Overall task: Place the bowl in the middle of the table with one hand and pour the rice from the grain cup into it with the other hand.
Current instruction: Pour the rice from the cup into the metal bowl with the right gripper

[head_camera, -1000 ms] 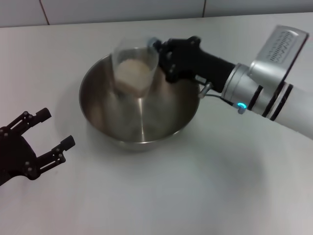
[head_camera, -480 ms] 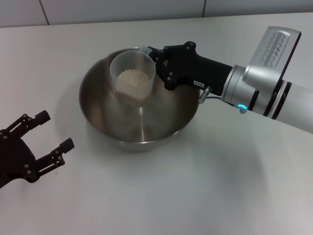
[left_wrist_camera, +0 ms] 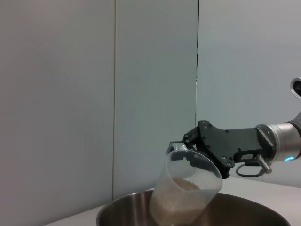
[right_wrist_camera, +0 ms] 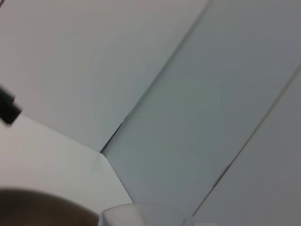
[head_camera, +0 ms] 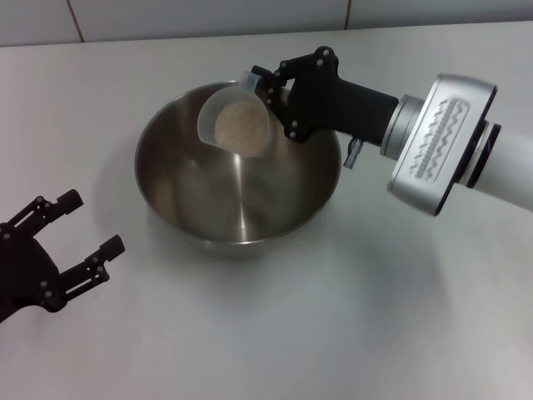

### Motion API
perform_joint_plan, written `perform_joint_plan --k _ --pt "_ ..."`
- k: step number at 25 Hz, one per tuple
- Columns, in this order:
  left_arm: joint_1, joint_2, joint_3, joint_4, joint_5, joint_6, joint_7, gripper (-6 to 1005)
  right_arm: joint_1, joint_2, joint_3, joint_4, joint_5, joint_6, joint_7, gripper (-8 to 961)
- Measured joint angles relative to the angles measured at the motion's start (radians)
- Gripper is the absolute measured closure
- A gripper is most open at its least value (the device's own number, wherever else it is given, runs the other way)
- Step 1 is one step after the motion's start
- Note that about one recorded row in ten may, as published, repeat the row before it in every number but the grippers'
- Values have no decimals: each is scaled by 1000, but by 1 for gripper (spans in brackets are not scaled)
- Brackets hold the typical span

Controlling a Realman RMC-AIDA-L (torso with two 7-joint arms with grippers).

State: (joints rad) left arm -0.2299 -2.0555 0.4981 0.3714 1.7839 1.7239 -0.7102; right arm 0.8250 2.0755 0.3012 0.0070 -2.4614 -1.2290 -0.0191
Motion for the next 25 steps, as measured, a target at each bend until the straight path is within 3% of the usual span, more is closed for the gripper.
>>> perform_joint_plan --k 25 --pt "4 -6 -12 -8 -2 -21 0 166 -22 9 34 133 6 53 -1042 953"
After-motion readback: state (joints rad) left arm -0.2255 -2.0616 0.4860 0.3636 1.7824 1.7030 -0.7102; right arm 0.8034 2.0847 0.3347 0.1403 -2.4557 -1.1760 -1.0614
